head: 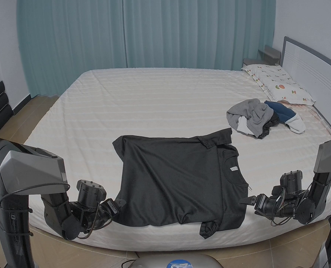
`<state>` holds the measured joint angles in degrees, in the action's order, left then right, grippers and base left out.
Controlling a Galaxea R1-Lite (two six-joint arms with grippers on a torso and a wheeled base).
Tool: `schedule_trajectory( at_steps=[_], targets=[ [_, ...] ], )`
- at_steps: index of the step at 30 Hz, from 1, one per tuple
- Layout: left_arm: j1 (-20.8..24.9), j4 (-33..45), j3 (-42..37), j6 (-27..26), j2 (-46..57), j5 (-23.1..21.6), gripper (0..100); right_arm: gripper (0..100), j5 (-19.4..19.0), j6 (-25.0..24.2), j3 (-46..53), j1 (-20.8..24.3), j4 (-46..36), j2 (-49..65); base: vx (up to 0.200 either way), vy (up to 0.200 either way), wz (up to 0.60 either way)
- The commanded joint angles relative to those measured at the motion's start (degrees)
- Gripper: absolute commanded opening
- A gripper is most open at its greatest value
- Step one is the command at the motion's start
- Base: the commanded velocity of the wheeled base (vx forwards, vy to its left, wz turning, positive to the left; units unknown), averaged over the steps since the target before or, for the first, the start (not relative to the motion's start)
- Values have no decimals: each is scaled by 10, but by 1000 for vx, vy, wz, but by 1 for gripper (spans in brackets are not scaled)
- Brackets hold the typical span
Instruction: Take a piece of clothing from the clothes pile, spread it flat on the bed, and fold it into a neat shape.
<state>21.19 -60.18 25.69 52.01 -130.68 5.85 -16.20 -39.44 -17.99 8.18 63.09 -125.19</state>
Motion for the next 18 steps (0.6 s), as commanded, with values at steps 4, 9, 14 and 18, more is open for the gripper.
schedule_trajectory(
  at_steps=[4,9,14,18],
  targets=[
    [1,1,-1,-2,-16,13,0,100,1,-5,-4,18,0,-8,0,0,0],
    [-3,2,-16,-3,-11,14,0,100,0,-6,-5,28,0,-9,0,0,0],
    [-14,7,-43,-52,9,30,0,100,0,-6,-6,28,1,-16,0,0,0],
    [-35,7,-59,-92,25,55,0,100,2,-5,-11,29,1,-18,0,0,0]
  ],
)
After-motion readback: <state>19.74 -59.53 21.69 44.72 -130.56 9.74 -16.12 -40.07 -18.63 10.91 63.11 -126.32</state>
